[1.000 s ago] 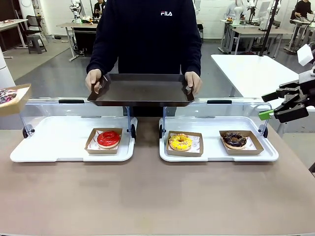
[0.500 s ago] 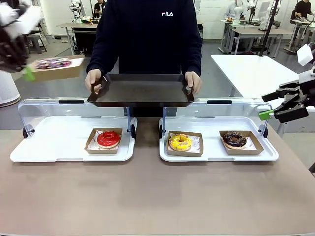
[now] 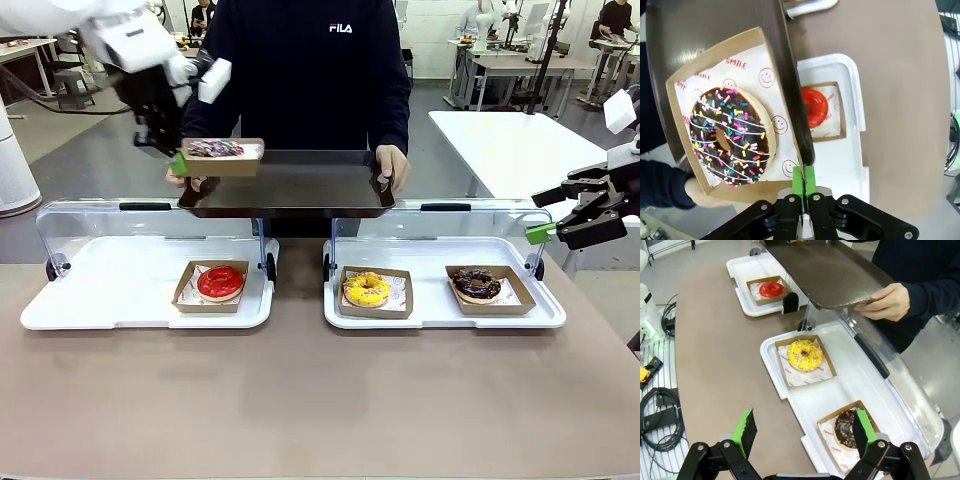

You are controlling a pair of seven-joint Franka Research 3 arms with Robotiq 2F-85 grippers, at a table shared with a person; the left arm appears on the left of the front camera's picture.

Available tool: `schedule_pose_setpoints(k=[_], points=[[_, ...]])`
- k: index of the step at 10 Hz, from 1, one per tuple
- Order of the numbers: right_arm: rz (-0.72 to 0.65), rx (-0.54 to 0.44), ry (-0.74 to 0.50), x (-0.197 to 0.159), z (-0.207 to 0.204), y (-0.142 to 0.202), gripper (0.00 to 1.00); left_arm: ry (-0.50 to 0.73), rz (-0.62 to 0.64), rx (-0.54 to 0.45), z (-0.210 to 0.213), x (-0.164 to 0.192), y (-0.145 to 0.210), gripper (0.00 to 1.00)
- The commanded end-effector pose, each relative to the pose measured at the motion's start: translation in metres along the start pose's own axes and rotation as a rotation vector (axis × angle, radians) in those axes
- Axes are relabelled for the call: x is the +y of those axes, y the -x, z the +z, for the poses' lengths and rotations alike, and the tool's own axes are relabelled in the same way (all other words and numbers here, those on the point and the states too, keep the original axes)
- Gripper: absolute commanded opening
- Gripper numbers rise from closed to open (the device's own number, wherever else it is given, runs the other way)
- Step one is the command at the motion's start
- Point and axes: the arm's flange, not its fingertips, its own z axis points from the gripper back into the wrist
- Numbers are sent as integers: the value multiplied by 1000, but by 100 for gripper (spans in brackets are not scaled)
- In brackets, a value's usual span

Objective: Provide the desired donut to the person.
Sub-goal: Place the picked Paper togo box onto the Handle tray extended by the person.

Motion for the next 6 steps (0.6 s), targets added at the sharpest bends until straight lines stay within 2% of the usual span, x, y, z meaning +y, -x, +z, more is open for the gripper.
schedule_pose_setpoints(k=[1, 3, 6], points=[[8, -35, -8, -3, -4, 1, 100, -25, -18, 16, -9, 19, -4, 1], [8, -35, -8, -3, -4, 1, 100, -46, -25, 36, -34, 37, -2, 1], [8, -35, -8, -3, -4, 1, 100, -17, -40, 26, -47, 53, 8, 1]])
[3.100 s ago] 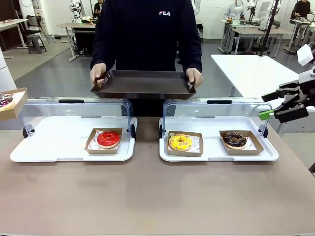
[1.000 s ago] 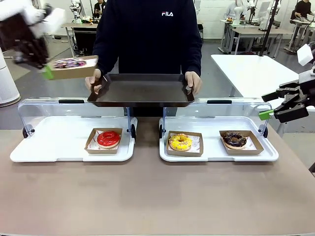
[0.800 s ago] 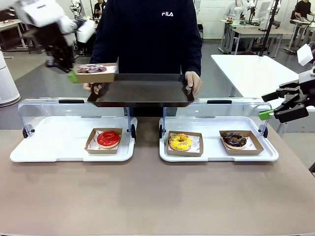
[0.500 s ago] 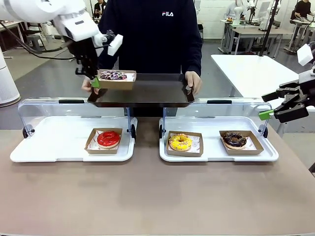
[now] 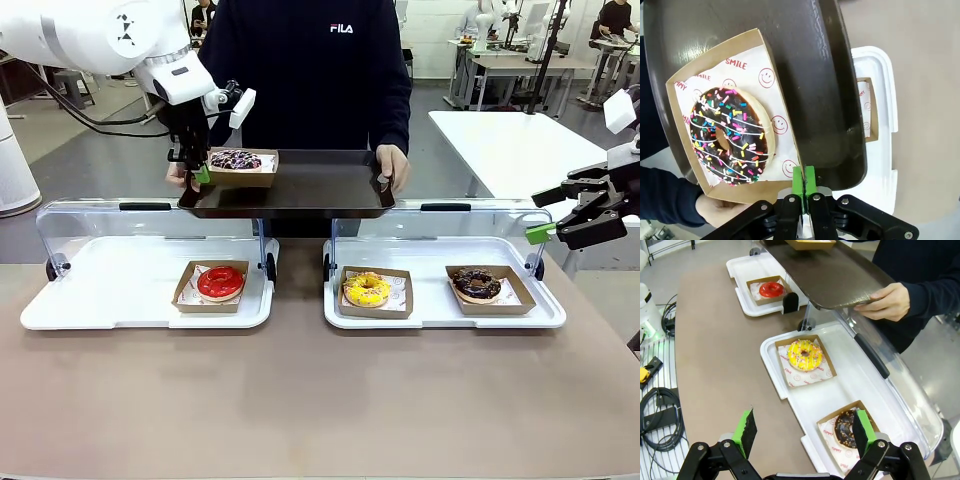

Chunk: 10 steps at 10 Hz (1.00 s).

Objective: Provide the desired donut to the person.
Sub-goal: Place the picked Paper togo box onto the Handle tray extended by the person.

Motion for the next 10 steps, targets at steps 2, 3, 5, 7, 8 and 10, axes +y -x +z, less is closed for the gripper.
schedule_pose_setpoints(k=[2, 3, 5, 7, 8, 10], points=[[7, -35, -8, -3, -4, 1, 100, 35, -28, 3, -9, 10, -1, 1], [7, -35, -8, -3, -4, 1, 100, 85, -39, -53, -13, 10, -4, 1], [7, -35, -8, -3, -4, 1, 100, 60, -53, -24, -18, 12, -5, 1], [7, -35, -8, -3, -4, 1, 100, 72, -63, -33, -19, 13, -5, 60], [7, -35, -8, -3, -4, 1, 100, 86, -58, -46, -16, 14, -6, 60], [7, -35, -8, -3, -4, 1, 100, 100, -31, -22, -11, 13, -8, 60]])
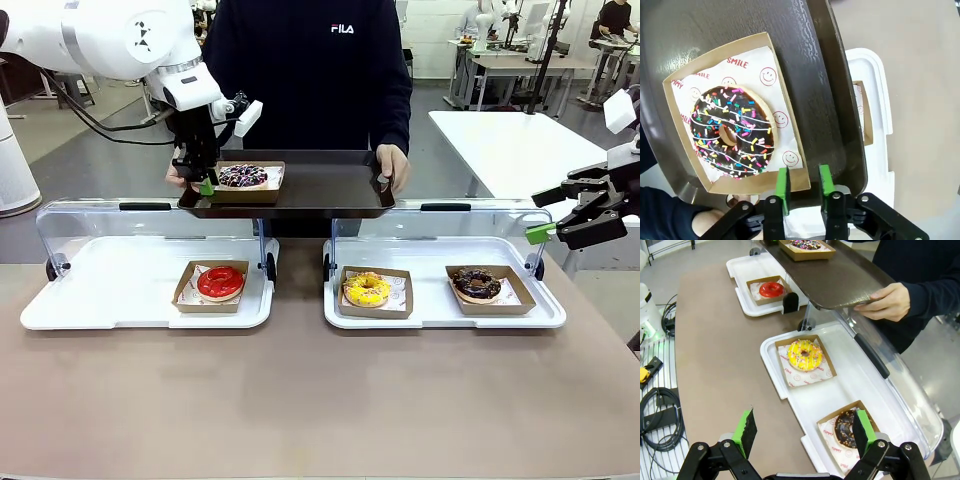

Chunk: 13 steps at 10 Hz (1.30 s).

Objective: Provide the desired donut to the person.
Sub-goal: Place the picked Paper togo box onto the Handle tray extended by the person.

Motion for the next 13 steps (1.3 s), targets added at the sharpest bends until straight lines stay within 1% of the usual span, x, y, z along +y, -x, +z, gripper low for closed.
schedule_pose_setpoints(k=[1, 3, 4, 5, 8, 9, 10, 11, 13], points=[[7, -35, -8, -3, -4, 1, 100, 33, 16, -28, 8, 4, 1, 100], [7, -35, -8, -3, -4, 1, 100, 53, 21, -34, 10, 3, 2, 100], [7, -35, -8, -3, -4, 1, 100, 60, 22, -25, 12, 3, 1, 98], [7, -35, -8, -3, -4, 1, 100, 76, 23, -24, 12, 3, 1, 100], [7, -35, -8, -3, -4, 1, 100, 96, 37, -14, 16, 1, 4, 100], [7, -35, -8, -3, -4, 1, 100, 105, 38, -28, 18, -1, 6, 100], [7, -35, -8, -3, -4, 1, 100, 137, 18, -18, 22, -15, 7, 100], [7, -35, -8, -3, -4, 1, 100, 89, 20, -3, 12, -3, 6, 100], [7, -35, -8, -3, -4, 1, 100, 89, 20, -3, 12, -3, 6, 100]])
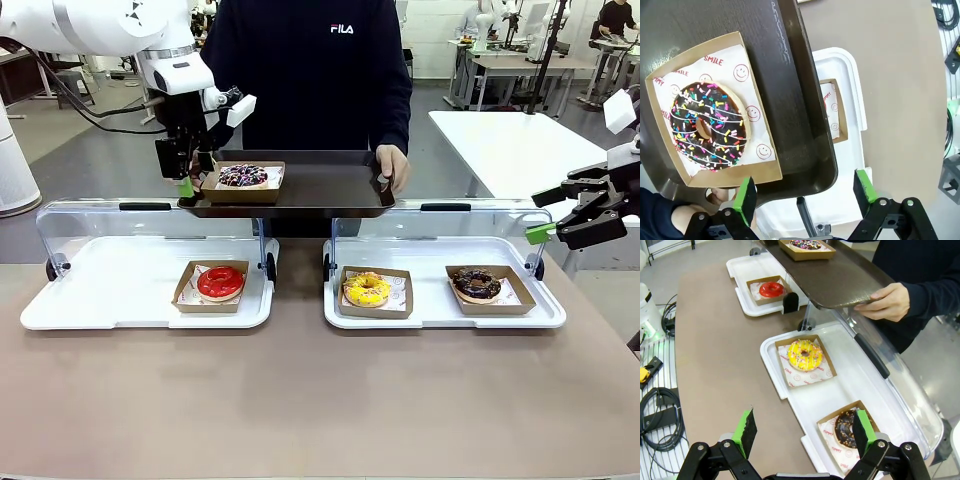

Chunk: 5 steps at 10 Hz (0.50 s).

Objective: Provide the desired donut to the person.
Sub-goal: Place the picked Paper togo box onto the Handle tray extended by the person, then pick up and lift the Paper togo box containing the Donut pointed at by the person.

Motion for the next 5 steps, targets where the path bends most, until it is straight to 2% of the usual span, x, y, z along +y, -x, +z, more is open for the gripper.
schedule_pose_setpoints(k=[1, 5], points=[[7, -35, -8, -3, -4, 1, 100, -17, 0, 1, 0, 3, 0, 100], [7, -35, -8, -3, -4, 1, 100, -17, 0, 1, 0, 3, 0, 100]])
